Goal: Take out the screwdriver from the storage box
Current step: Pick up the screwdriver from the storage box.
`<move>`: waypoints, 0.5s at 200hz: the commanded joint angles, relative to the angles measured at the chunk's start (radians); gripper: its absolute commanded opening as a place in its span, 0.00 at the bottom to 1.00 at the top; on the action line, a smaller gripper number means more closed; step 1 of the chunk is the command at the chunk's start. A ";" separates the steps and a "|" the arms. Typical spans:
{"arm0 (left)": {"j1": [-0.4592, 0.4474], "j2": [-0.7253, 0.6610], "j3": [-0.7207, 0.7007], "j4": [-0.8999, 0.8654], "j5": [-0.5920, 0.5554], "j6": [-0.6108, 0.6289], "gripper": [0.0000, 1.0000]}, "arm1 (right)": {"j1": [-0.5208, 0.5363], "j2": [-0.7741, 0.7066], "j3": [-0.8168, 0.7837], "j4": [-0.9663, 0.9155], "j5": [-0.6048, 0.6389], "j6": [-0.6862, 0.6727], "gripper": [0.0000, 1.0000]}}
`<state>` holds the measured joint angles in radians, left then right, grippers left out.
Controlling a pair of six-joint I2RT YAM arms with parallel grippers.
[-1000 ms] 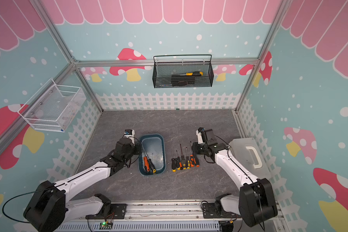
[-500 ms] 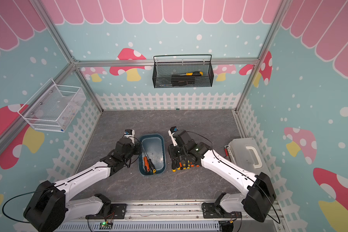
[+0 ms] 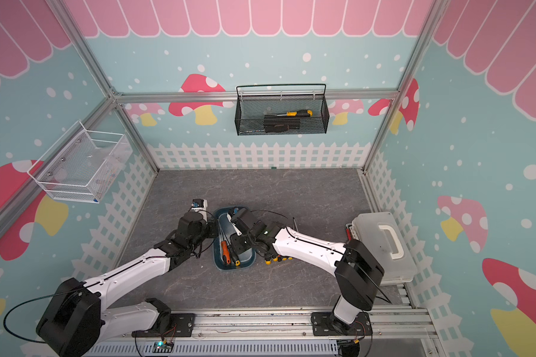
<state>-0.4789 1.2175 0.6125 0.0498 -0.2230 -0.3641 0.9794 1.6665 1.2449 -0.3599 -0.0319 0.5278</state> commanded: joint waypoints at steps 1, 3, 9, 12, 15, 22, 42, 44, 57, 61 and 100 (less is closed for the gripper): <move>0.005 -0.023 0.012 0.024 0.002 -0.012 0.00 | 0.009 0.059 0.028 0.004 -0.019 -0.015 0.36; 0.005 -0.024 0.012 0.024 0.002 -0.011 0.00 | 0.010 0.064 0.029 0.004 -0.019 -0.013 0.36; 0.005 -0.028 0.010 0.023 0.003 -0.009 0.00 | 0.010 0.075 0.031 0.006 -0.019 -0.013 0.36; 0.005 -0.029 0.010 0.021 0.002 -0.009 0.00 | 0.009 0.079 0.031 0.006 -0.019 -0.012 0.36; 0.005 -0.030 0.010 0.020 0.002 -0.009 0.00 | 0.010 0.084 0.032 0.006 -0.019 -0.013 0.36; 0.005 -0.033 0.010 0.020 0.002 -0.008 0.00 | 0.010 0.094 0.034 0.005 -0.016 -0.014 0.36; 0.005 -0.036 0.009 0.019 0.002 -0.007 0.00 | 0.010 0.122 0.039 0.003 -0.011 -0.020 0.36; 0.005 -0.036 0.009 0.020 0.003 -0.007 0.00 | 0.010 0.124 0.039 0.003 -0.010 -0.021 0.36; 0.005 -0.035 0.009 0.024 0.005 -0.009 0.00 | 0.010 0.145 0.045 0.000 -0.013 -0.023 0.37; 0.005 -0.033 0.009 0.023 0.006 -0.010 0.00 | 0.010 0.153 0.046 -0.001 -0.014 -0.023 0.37; 0.005 -0.035 0.006 0.025 0.005 -0.011 0.00 | 0.010 0.207 0.057 0.012 -0.040 -0.022 0.36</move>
<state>-0.4789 1.2041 0.6125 0.0490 -0.2234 -0.3637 0.9844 1.8420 1.2778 -0.3473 -0.0532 0.5163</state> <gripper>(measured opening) 0.093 0.364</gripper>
